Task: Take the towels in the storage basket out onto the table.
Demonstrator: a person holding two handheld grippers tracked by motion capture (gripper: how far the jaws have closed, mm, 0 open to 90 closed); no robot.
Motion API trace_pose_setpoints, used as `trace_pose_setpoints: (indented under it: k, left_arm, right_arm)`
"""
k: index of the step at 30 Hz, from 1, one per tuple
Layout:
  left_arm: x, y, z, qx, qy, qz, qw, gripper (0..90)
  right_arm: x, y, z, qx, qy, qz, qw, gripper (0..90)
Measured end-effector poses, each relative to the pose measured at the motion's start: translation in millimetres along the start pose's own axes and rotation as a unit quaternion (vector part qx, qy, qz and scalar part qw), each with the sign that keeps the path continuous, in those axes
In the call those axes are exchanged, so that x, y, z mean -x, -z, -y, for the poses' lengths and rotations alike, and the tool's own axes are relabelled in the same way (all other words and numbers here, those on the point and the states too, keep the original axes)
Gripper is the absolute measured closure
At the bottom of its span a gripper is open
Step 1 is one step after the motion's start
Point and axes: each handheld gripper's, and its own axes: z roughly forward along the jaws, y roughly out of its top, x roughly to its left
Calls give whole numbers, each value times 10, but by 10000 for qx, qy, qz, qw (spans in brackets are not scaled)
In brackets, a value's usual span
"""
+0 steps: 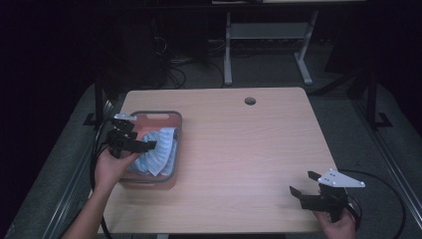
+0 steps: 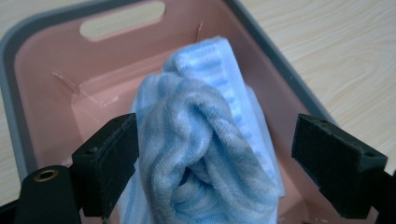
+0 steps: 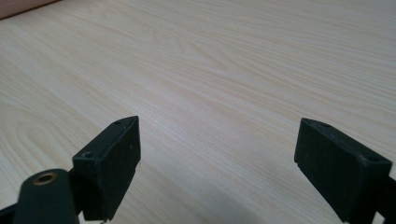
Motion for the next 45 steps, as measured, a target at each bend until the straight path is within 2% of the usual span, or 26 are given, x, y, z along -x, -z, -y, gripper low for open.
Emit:
trace_pose_setpoints:
  k: [4,6,9,14,18,20,24,28,30,36,37,39,45]
  left_arm:
    - [-8,-51,5,-102,61,-34,9999,145]
    - [11,-104,8,-278,1,-176,9995,151]
    - [16,-141,11,-352,-39,-174,9992,212]
    - [44,-228,3,-668,-131,-346,9971,220]
    - [53,-310,-9,-958,-158,-505,9940,220]
    - [51,-330,-13,-1006,-140,-549,9933,234]
    - [63,-369,1,-1207,-295,-673,9900,341]
    - [71,-375,20,-1242,-409,-633,9894,520]
    - [82,-376,23,-1323,-488,-645,9879,573]
    - [91,-362,26,-1265,-574,-642,9882,693]
    - [84,-334,29,-1171,-515,-598,9900,704]
    - [68,-295,36,-1092,-475,-530,9915,718]
    - [50,-234,66,-960,-401,-461,9935,742]
  right_arm:
    - [-9,-2,-2,2,-14,-6,10000,140]
    - [-10,-5,-3,-5,1,-11,10000,140]
    - [-10,-4,-5,14,0,-11,10000,140]
    - [-10,-4,-5,16,6,-23,10000,140]
    - [-16,-6,-10,7,36,-34,10000,141]
    - [-17,-7,-11,10,40,-39,10000,140]
    - [-16,-3,-12,8,27,-46,10000,141]
    - [-15,-1,-13,19,44,-47,10000,140]
    - [-18,-2,-13,22,45,-58,10000,141]
    - [-23,6,-10,38,27,-65,10000,141]
    - [-20,8,-9,41,23,-64,10000,141]
    - [-13,14,-7,63,31,-55,10000,141]
    - [-12,15,-7,66,27,-54,10000,141]
